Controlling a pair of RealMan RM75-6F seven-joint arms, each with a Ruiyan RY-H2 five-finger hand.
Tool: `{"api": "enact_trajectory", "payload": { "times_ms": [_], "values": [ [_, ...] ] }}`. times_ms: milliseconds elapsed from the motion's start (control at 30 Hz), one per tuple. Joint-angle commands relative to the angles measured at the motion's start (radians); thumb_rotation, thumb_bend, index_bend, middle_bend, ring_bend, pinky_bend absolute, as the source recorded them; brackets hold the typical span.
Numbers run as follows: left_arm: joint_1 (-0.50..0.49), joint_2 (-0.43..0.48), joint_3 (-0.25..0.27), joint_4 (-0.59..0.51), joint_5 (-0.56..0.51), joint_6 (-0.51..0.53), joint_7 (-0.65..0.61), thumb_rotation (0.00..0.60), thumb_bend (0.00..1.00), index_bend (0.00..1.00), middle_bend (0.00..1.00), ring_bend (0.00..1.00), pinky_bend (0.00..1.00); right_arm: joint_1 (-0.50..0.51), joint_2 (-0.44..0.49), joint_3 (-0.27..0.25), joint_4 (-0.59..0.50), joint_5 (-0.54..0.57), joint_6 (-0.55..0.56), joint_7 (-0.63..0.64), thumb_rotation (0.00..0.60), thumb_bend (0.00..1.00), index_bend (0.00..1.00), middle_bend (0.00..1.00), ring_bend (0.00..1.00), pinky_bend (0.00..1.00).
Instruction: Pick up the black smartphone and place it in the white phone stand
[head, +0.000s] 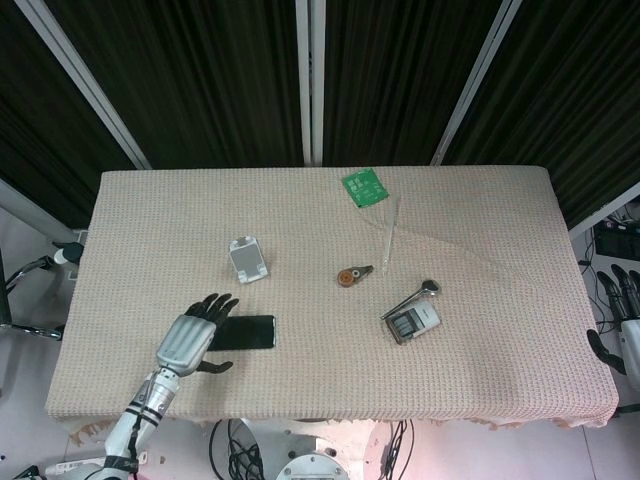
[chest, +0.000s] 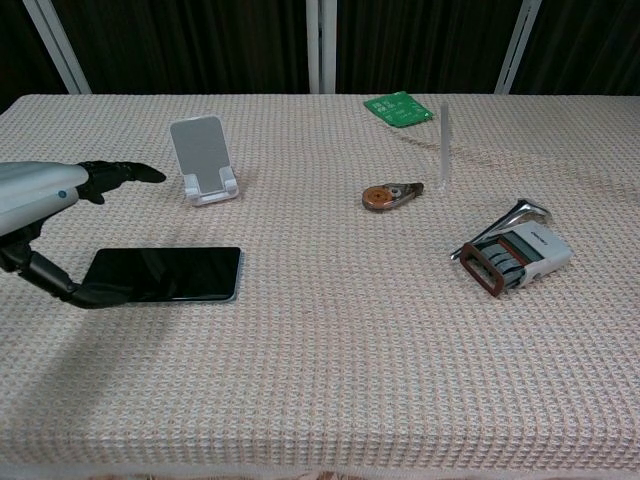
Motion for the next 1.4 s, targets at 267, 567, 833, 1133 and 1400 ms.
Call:
{"api": "enact_trajectory", "payload": {
  "times_ms": [267,567,833,1133,1400],
  "values": [
    [-0.041,-0.043,0.000,0.055,-0.086,-0.029,0.050,0.534,0.12,0.15,0.06,0.04,0.19,0.000,0.003,0.002,-0.005,0.004,0.001,-0.011,0.600,0.24,0.00,0.00,0.00,0.00],
    [-0.083,-0.062,-0.004,0.086,-0.152,-0.076,0.037,0.530,0.13,0.17,0.06,0.04,0.19,0.003,0.003,0.001,-0.011,-0.003,0.001,-0.016,0.600,0.24,0.00,0.00,0.00,0.00],
    [-0.109,-0.099,-0.021,0.121,-0.191,-0.068,0.038,0.531,0.16,0.18,0.06,0.04,0.19,0.009,-0.003,-0.001,-0.008,0.002,-0.013,-0.022,0.600,0.24,0.00,0.00,0.00,0.00],
    [-0.130,-0.110,-0.015,0.144,-0.232,-0.078,0.034,0.530,0.16,0.18,0.06,0.04,0.19,0.011,-0.003,0.001,-0.003,0.012,-0.020,-0.023,0.600,0.24,0.00,0.00,0.00,0.00],
    [-0.139,-0.115,-0.008,0.153,-0.244,-0.064,0.033,0.532,0.17,0.23,0.06,0.04,0.19,0.011,-0.005,0.000,0.000,0.015,-0.022,-0.020,0.600,0.24,0.00,0.00,0.00,0.00]
  ]
}}
